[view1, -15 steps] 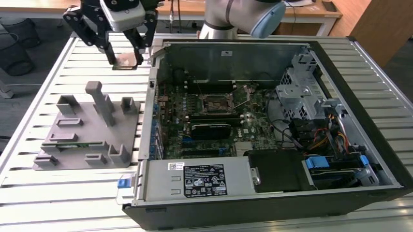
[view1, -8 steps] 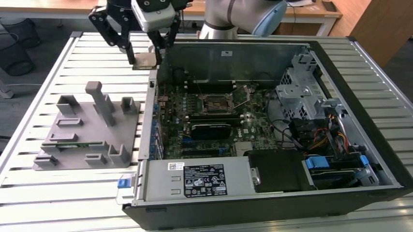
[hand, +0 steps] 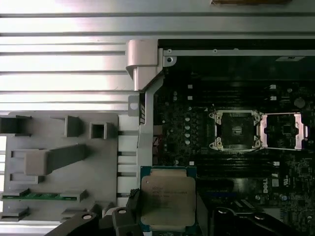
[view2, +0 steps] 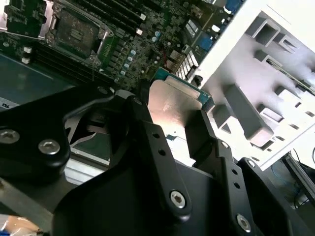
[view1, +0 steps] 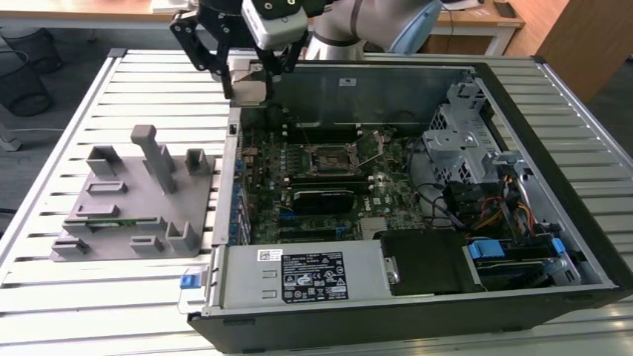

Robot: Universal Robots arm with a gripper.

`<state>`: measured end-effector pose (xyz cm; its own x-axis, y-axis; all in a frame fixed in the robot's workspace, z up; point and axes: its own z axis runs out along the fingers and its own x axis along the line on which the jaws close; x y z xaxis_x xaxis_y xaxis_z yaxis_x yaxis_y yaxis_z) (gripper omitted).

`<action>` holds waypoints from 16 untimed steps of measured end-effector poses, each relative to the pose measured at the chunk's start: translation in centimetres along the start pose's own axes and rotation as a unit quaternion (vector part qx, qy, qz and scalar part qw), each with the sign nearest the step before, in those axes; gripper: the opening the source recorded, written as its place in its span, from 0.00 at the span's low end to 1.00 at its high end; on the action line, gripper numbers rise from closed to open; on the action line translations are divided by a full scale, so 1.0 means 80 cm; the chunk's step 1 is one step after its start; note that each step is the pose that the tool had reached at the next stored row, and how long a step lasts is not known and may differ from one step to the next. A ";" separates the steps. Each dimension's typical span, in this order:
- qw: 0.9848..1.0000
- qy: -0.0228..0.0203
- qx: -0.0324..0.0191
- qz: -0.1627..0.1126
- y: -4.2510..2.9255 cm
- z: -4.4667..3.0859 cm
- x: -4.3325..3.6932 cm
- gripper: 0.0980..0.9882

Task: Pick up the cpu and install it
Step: 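Pick up the cpu and move it towards the insertion slot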

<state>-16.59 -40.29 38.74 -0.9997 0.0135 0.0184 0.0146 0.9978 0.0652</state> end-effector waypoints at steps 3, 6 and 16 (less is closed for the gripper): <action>1.000 0.000 0.000 0.000 0.0005 -0.0002 -0.017 0.49; 1.000 0.000 0.000 0.000 0.0012 -0.0002 -0.034 0.49; 1.000 0.000 0.000 0.000 0.0102 0.0006 -0.089 0.49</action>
<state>-9.49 -39.57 38.61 -0.9997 0.0133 0.0185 0.0145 0.9978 0.0652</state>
